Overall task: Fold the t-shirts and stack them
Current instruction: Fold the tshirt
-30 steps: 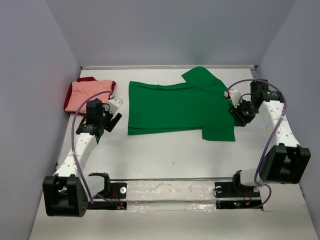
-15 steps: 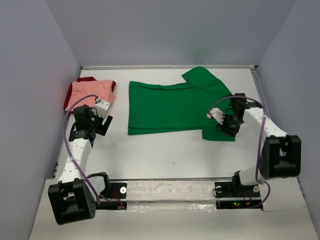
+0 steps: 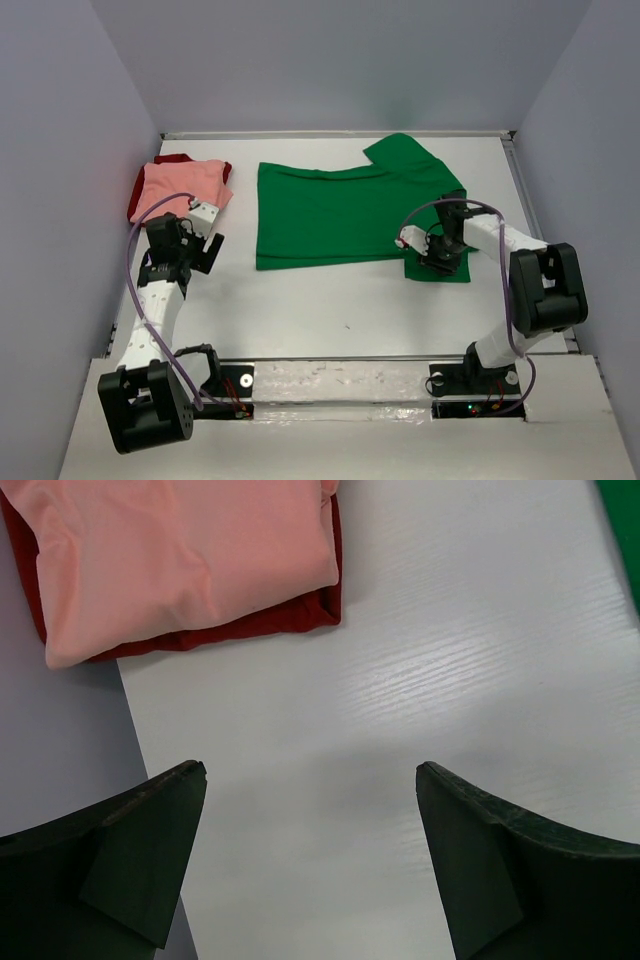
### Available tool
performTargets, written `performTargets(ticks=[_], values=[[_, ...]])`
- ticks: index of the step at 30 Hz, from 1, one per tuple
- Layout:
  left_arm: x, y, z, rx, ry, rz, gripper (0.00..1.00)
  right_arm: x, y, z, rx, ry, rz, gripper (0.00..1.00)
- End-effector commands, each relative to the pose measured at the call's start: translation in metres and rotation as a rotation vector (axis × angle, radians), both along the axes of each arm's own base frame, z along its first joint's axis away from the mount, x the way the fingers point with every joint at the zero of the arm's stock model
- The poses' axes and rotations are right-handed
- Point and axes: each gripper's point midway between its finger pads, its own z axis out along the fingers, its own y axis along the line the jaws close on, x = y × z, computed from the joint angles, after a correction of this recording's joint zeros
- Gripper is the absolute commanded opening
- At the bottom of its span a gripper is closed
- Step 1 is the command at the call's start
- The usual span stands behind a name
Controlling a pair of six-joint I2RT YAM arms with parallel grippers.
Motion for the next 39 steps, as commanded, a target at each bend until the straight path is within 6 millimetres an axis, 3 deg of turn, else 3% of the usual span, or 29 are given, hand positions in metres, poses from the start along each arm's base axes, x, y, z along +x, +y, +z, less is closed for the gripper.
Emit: performTargets(ticks=[1, 11, 22, 29, 39], values=[[0.005, -0.001, 0.008, -0.010, -0.045, -0.006, 0.99, 0.017, 0.003, 0.004, -0.018, -0.047, -0.003, 0.42], [0.004, -0.002, 0.009, -0.011, -0.049, -0.011, 0.99, 0.003, 0.000, -0.006, -0.028, -0.002, -0.027, 0.42], [0.005, -0.001, 0.009, -0.013, -0.047, -0.010, 0.99, -0.010, 0.004, 0.007, -0.007, 0.009, -0.030, 0.41], [0.006, -0.002, 0.008, -0.013, -0.043, -0.012, 0.99, -0.020, 0.001, -0.012, -0.023, 0.053, -0.034, 0.38], [0.006, -0.001, 0.006, -0.012, -0.034, -0.013, 0.99, -0.015, 0.001, -0.029, -0.032, 0.081, -0.045, 0.36]])
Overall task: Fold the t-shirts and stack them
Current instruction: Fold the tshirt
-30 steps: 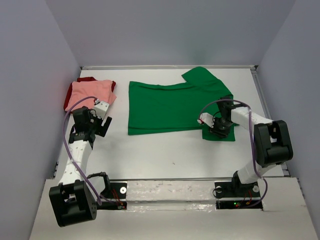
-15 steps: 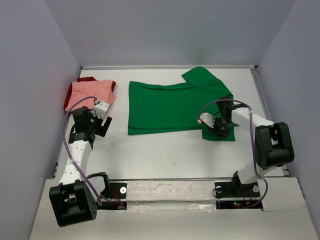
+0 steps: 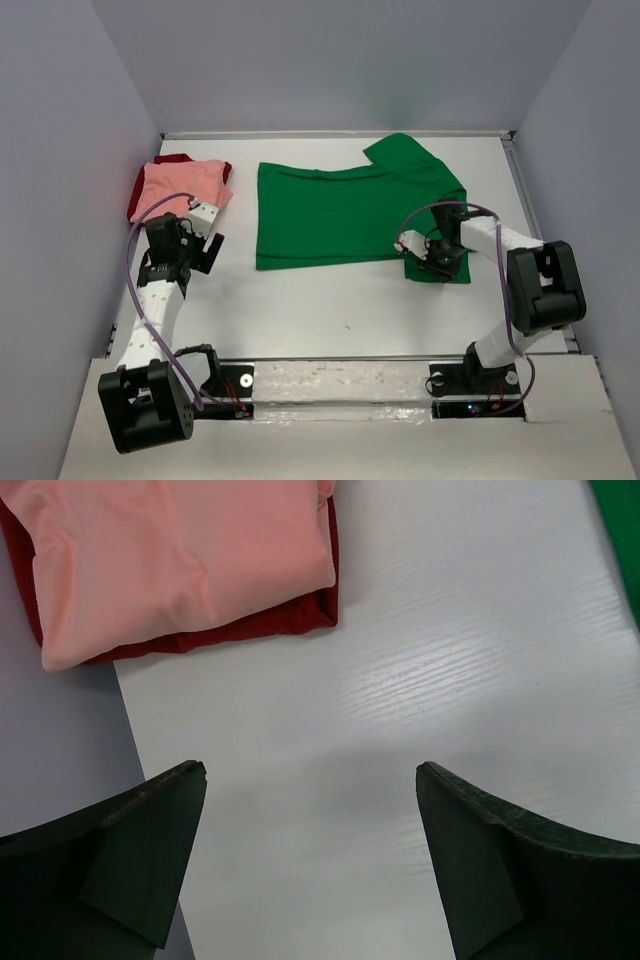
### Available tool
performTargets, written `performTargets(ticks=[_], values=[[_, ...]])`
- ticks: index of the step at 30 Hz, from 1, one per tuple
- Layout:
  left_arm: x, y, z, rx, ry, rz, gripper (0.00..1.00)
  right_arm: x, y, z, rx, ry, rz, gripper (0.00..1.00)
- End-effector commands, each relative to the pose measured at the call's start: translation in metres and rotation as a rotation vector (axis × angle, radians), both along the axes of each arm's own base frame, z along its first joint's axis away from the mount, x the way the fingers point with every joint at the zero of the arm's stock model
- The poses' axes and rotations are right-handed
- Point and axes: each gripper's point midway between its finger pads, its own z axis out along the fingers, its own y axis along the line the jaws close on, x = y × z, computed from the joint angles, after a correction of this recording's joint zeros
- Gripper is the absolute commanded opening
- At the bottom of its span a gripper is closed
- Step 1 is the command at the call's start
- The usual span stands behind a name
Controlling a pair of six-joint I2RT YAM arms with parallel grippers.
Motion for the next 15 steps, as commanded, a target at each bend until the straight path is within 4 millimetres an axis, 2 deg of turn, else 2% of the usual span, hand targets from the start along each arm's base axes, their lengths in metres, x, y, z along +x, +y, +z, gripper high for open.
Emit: performTargets(ticks=[1, 7, 15], values=[[0.006, -0.001, 0.005, -0.005, -0.030, -0.008, 0.99, 0.002, 0.003, -0.017, -0.001, 0.023, 0.004, 0.33], [0.005, -0.001, 0.004, -0.004, -0.026, -0.009, 0.99, 0.011, 0.004, -0.019, -0.003, 0.025, -0.012, 0.14], [0.005, -0.001, 0.005, -0.007, -0.029, -0.013, 0.99, 0.020, 0.005, -0.009, -0.003, -0.002, -0.025, 0.02]])
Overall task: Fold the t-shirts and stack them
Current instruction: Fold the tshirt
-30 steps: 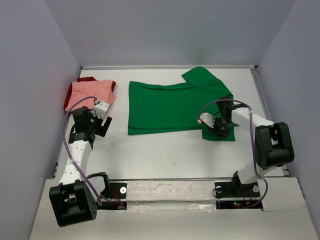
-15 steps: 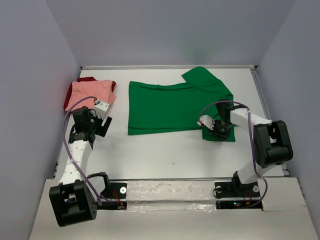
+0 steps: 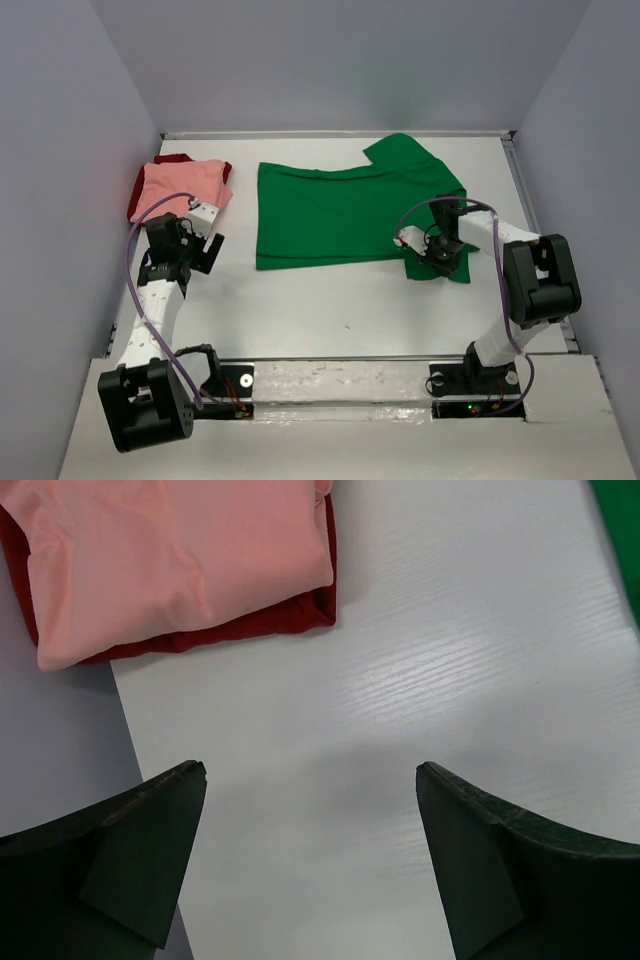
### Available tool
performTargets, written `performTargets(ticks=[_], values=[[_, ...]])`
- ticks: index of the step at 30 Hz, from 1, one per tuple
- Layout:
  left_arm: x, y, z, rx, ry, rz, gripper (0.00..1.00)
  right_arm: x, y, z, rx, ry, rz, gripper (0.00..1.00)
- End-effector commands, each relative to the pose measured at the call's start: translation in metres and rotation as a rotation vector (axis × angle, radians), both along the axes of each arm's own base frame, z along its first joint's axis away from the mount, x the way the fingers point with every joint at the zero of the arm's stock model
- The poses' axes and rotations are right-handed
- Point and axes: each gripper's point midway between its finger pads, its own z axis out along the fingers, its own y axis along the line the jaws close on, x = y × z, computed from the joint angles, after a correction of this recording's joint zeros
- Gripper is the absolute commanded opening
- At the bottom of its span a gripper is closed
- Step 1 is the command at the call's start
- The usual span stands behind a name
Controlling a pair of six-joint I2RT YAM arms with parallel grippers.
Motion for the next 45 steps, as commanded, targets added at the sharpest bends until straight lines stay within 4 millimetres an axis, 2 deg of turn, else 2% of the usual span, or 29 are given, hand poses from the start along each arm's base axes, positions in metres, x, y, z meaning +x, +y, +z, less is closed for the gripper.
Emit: performTargets(ticks=[1, 9, 15, 23, 33, 45], values=[[0.005, -0.001, 0.007, -0.005, -0.036, -0.012, 0.99, 0.009, 0.008, -0.006, 0.023, -0.009, 0.008, 0.00], [0.004, -0.002, 0.010, -0.001, -0.049, -0.017, 0.99, 0.043, 0.017, 0.041, 0.061, -0.120, -0.025, 0.00], [0.004, -0.003, 0.011, -0.002, -0.049, -0.021, 0.99, 0.066, 0.016, 0.060, 0.044, -0.178, -0.035, 0.00], [0.004, -0.004, 0.011, -0.002, -0.048, -0.028, 0.99, 0.089, 0.016, 0.067, 0.029, -0.211, -0.039, 0.00], [0.004, -0.004, 0.010, -0.005, -0.047, -0.032, 0.99, 0.131, 0.018, 0.077, 0.010, -0.275, -0.052, 0.00], [0.004, -0.007, 0.008, -0.013, -0.038, -0.043, 0.99, 0.160, 0.022, 0.074, 0.002, -0.288, -0.060, 0.00]])
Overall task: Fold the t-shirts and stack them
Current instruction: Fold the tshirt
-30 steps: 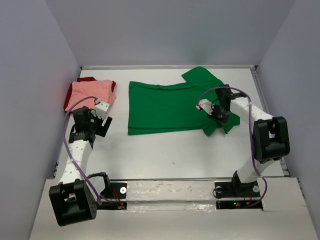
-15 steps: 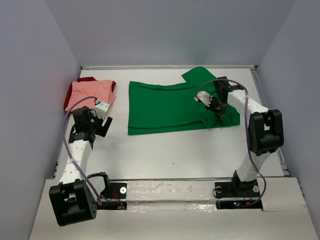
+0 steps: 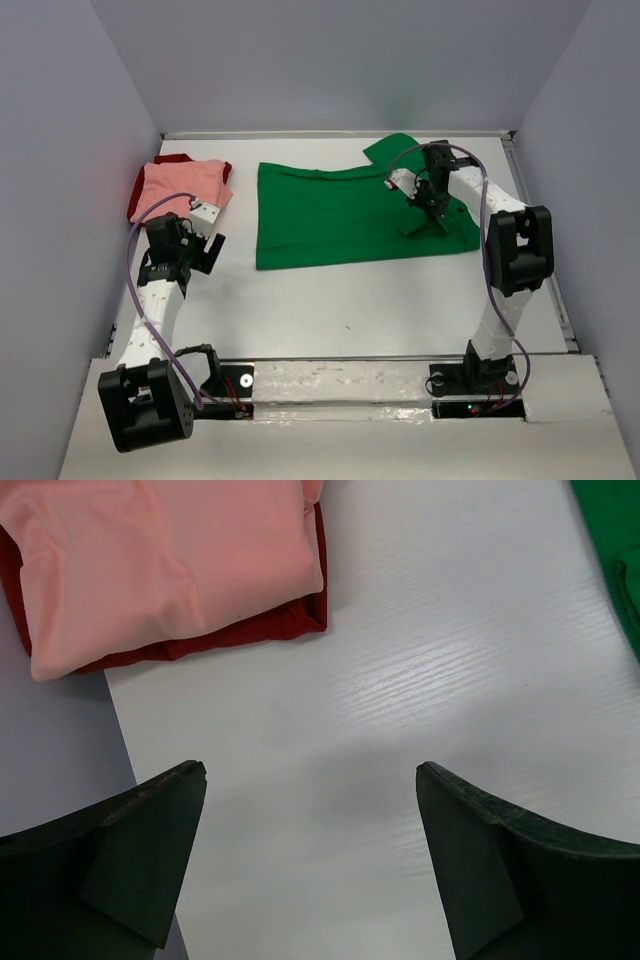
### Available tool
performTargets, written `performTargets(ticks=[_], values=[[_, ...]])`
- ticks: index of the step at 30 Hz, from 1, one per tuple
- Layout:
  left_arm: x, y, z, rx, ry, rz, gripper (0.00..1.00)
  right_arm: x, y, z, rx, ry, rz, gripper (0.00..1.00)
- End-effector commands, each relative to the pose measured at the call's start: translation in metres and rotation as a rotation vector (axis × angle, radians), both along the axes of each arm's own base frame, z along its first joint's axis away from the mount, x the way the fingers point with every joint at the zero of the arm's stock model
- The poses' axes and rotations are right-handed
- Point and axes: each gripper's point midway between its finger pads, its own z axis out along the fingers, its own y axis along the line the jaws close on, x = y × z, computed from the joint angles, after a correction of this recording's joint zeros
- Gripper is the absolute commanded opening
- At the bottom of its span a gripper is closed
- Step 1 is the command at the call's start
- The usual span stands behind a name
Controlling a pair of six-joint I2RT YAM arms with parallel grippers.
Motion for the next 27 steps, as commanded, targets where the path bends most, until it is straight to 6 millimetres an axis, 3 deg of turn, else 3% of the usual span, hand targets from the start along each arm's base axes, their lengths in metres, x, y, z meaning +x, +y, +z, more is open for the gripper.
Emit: performTargets(ticks=[1, 8, 24, 27], values=[[0.003, -0.003, 0.008, -0.002, -0.034, -0.024, 0.99, 0.017, 0.004, 0.008, -0.001, -0.035, -0.005, 0.00], [0.003, -0.004, 0.007, -0.005, -0.030, -0.027, 0.99, 0.027, 0.005, -0.004, -0.014, -0.020, -0.011, 0.00], [0.002, -0.005, 0.005, -0.009, -0.020, -0.035, 0.99, 0.069, 0.004, -0.009, -0.048, -0.094, -0.016, 0.00], [0.002, -0.005, 0.004, -0.011, -0.016, -0.038, 0.99, 0.074, 0.004, -0.008, -0.050, -0.107, -0.017, 0.11]])
